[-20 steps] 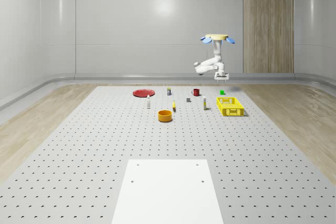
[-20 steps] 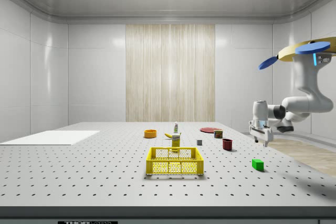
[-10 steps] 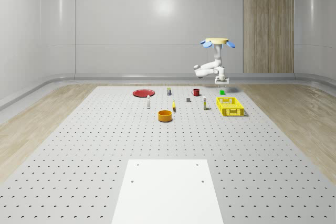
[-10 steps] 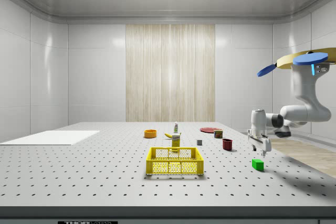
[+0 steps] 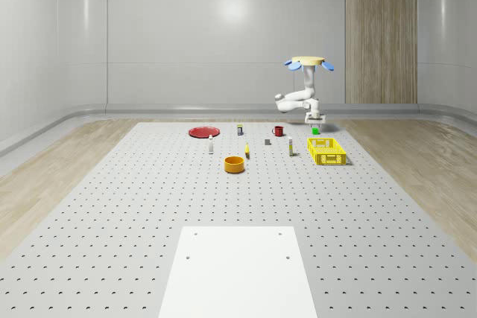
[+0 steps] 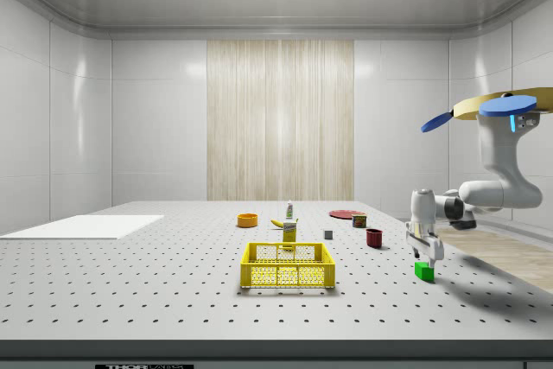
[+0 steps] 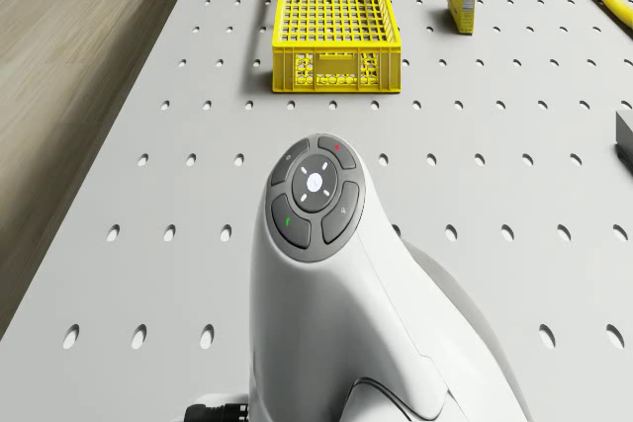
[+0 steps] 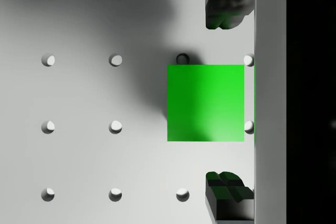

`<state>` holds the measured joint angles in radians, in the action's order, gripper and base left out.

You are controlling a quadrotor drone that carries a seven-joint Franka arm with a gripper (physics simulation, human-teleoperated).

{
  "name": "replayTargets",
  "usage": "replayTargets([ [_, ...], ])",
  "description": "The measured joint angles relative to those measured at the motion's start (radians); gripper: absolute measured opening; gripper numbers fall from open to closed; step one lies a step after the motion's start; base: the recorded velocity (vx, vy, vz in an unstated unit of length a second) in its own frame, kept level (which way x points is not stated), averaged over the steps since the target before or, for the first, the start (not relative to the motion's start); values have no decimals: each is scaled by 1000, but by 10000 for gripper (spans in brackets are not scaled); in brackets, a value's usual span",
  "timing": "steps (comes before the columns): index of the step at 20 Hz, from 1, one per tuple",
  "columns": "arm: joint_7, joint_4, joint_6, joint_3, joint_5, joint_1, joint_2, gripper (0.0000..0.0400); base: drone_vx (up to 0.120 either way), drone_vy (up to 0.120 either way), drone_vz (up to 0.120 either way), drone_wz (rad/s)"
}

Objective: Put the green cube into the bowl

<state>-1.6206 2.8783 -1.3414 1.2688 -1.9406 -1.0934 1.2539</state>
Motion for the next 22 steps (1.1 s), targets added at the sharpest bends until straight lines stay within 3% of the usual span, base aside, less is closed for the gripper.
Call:
replayTargets([
  [16,-2,-22,-89,-72,-54,-12,65,400,0,0,0,0],
  [22,-6,-25,-105,-75,-54,-17,79,290,0,0,0,0],
])
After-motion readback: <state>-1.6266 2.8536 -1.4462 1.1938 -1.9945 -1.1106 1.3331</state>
